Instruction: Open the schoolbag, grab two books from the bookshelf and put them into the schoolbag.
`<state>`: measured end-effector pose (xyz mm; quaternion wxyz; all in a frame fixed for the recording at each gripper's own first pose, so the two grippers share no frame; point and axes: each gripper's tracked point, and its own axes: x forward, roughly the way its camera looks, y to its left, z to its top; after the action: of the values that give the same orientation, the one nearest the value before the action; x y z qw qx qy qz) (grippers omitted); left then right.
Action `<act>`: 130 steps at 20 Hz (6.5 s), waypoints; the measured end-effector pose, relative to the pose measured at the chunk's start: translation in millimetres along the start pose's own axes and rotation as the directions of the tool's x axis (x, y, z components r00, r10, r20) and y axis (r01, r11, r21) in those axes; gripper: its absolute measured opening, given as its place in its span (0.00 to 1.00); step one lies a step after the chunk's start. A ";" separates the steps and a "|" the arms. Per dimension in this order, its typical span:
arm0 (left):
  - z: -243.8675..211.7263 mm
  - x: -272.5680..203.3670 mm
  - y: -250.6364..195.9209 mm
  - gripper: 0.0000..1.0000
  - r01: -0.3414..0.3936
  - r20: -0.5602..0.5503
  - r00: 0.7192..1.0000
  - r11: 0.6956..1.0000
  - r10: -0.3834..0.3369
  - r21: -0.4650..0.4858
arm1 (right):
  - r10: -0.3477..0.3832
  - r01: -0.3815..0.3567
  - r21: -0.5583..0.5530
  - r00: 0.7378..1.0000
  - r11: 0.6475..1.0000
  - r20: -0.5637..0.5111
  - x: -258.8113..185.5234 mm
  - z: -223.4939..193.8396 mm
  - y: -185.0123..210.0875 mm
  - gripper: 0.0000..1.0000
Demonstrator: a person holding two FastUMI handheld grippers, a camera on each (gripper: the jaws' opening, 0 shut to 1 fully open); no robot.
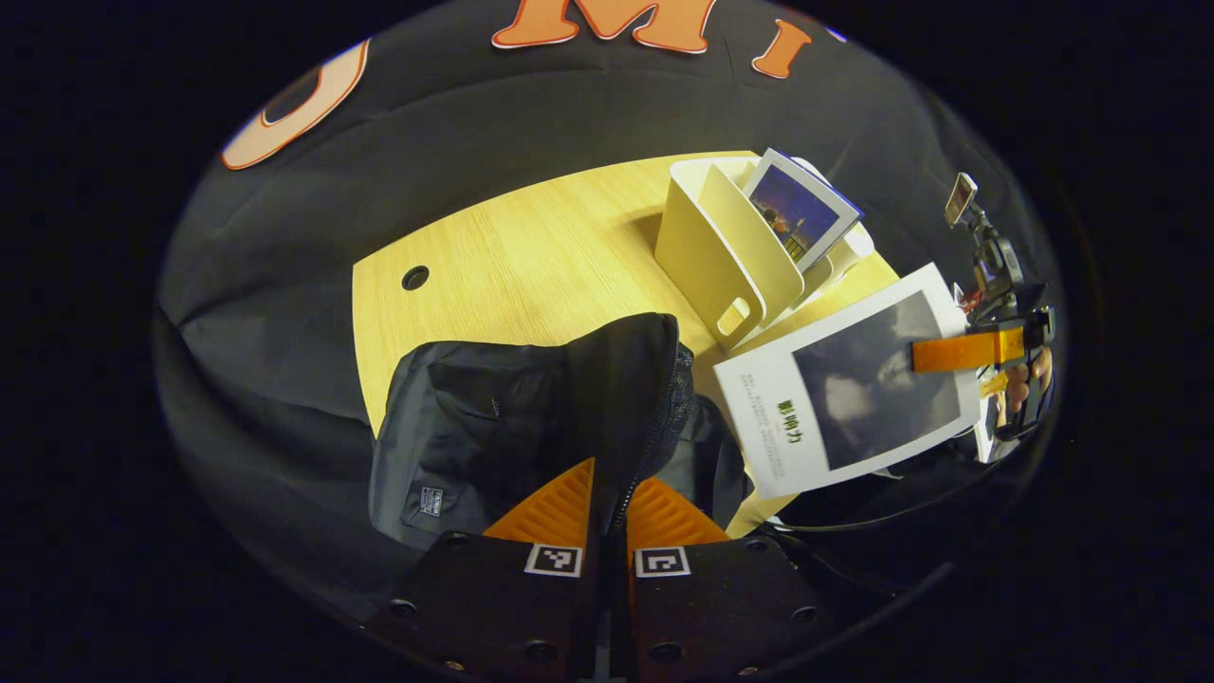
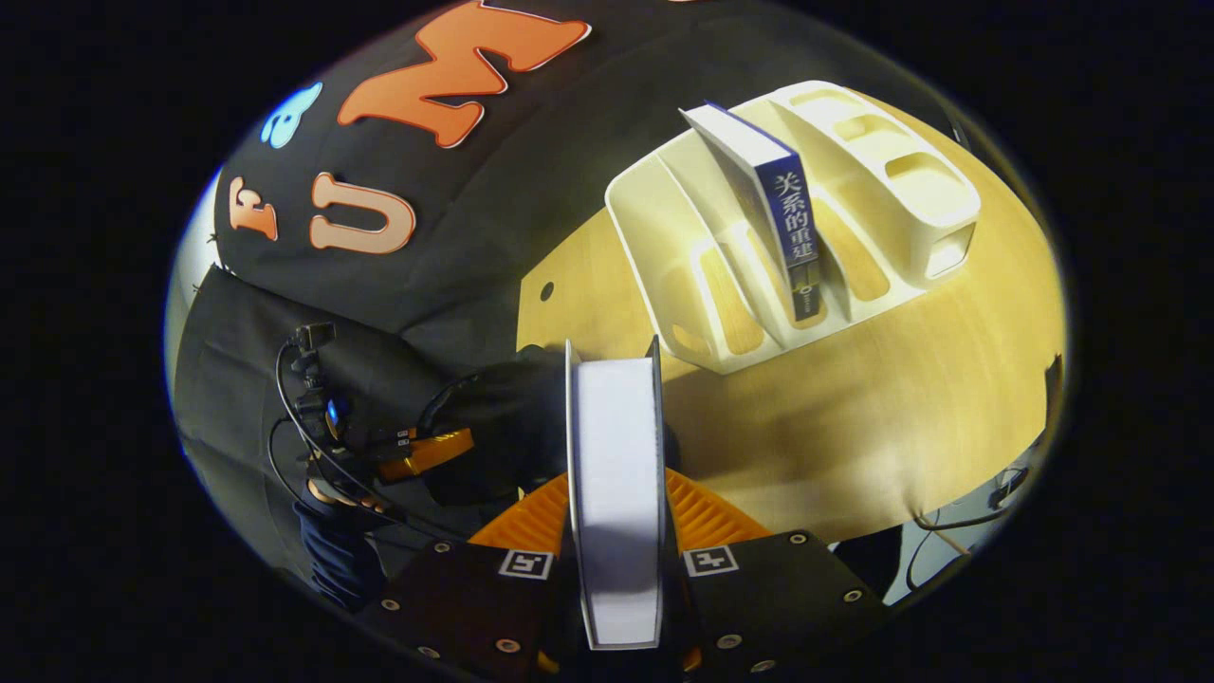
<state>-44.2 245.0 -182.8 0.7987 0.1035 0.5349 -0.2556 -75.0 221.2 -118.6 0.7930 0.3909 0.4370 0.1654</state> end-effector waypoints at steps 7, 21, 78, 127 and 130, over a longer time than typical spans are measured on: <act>4.7 -1.3 0.5 0.07 0.002 0.038 0.999 0.999 0.000 -0.042 | 0.124 -0.125 0.023 0.992 0.992 0.041 47.1 -9.1 23.1 0.35; 14.3 -5.0 -3.2 0.07 0.009 0.099 0.995 0.996 0.000 -0.089 | 0.196 -0.197 0.058 0.980 0.979 0.024 133.8 -35.7 55.8 0.35; 5.6 5.3 -21.3 0.06 -0.067 0.094 0.992 0.985 0.083 -0.162 | -0.310 0.272 -0.436 0.951 0.858 -0.017 49.6 8.8 -74.0 0.99; -2.7 14.5 -17.3 0.07 -0.061 0.052 0.996 0.971 0.075 -0.232 | -0.596 0.493 -0.464 0.797 0.736 -0.097 48.9 239.9 -95.2 0.37; -7.0 13.5 -18.8 0.06 -0.074 0.052 0.995 0.968 0.089 -0.240 | -0.581 0.477 -0.479 0.810 0.736 -0.086 34.1 227.5 -92.0 0.36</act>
<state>-55.5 228.1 -195.8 0.8315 0.0210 0.5317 -0.1595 124.0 74.8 -137.1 0.8175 0.0400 0.5704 0.0689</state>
